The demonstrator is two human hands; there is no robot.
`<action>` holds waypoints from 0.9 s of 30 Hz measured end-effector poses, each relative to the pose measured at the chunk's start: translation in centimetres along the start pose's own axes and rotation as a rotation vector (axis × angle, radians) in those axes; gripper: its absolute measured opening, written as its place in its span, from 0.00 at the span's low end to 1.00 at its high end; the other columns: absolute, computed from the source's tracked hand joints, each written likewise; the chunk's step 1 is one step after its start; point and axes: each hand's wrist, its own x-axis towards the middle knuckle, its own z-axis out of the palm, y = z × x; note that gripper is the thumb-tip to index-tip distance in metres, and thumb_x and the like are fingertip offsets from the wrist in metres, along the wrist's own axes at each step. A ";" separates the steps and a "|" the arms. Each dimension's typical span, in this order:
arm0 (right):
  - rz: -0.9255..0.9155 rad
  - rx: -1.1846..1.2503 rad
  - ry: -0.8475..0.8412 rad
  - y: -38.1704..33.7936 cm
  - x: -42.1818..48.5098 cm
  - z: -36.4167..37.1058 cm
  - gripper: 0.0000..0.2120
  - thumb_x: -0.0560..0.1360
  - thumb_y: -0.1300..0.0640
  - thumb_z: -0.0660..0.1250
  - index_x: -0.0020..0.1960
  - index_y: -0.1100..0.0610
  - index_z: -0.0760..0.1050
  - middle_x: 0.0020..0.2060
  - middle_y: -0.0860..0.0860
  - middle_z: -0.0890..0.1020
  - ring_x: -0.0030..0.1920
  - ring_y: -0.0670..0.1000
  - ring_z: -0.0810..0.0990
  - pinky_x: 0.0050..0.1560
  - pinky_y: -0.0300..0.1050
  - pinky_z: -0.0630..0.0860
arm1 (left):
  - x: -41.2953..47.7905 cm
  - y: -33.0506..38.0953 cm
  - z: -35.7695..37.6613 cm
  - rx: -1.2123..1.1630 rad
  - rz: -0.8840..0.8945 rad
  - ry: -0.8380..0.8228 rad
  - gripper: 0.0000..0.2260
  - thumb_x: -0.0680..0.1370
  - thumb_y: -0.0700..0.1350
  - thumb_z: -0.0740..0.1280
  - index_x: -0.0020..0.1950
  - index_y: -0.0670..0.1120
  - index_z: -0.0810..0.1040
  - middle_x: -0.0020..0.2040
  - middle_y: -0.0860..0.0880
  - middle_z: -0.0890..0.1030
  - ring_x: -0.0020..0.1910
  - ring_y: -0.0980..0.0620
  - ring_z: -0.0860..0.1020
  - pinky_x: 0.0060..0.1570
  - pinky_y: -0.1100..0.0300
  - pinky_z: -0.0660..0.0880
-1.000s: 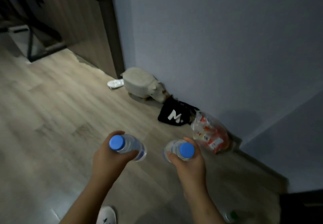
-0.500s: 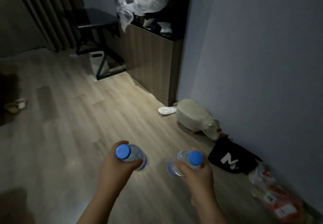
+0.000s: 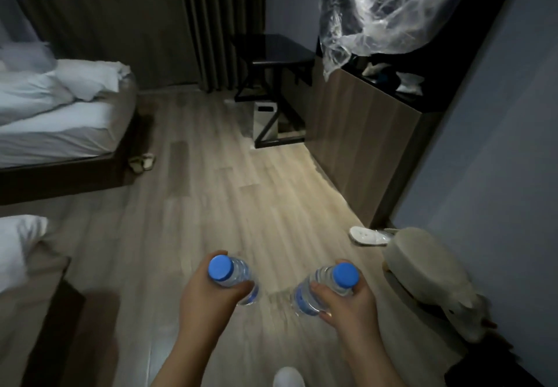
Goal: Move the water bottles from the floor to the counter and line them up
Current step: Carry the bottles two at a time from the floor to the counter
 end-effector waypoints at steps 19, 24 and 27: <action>-0.104 -0.030 -0.349 -12.5 23.0 20.3 0.18 0.64 0.64 0.75 0.43 0.43 0.75 0.38 0.46 0.81 0.44 0.52 0.81 0.53 0.61 0.79 | 27.9 6.8 0.9 -0.099 -0.064 0.232 0.27 0.54 0.44 0.76 0.52 0.54 0.77 0.47 0.49 0.83 0.48 0.48 0.81 0.55 0.48 0.77; -0.088 -0.064 -0.378 -13.1 25.9 28.3 0.18 0.64 0.63 0.75 0.46 0.44 0.76 0.41 0.46 0.82 0.46 0.53 0.81 0.53 0.61 0.79 | 35.3 6.4 -2.7 -0.111 -0.070 0.269 0.20 0.64 0.35 0.76 0.50 0.52 0.77 0.43 0.49 0.82 0.43 0.51 0.79 0.47 0.55 0.75; -0.071 -0.052 -0.381 -13.6 27.9 34.7 0.18 0.65 0.65 0.74 0.44 0.45 0.75 0.39 0.46 0.81 0.44 0.52 0.80 0.53 0.60 0.79 | 40.8 6.9 -5.9 -0.134 -0.062 0.244 0.19 0.66 0.32 0.74 0.49 0.51 0.74 0.39 0.52 0.78 0.38 0.57 0.75 0.39 0.61 0.71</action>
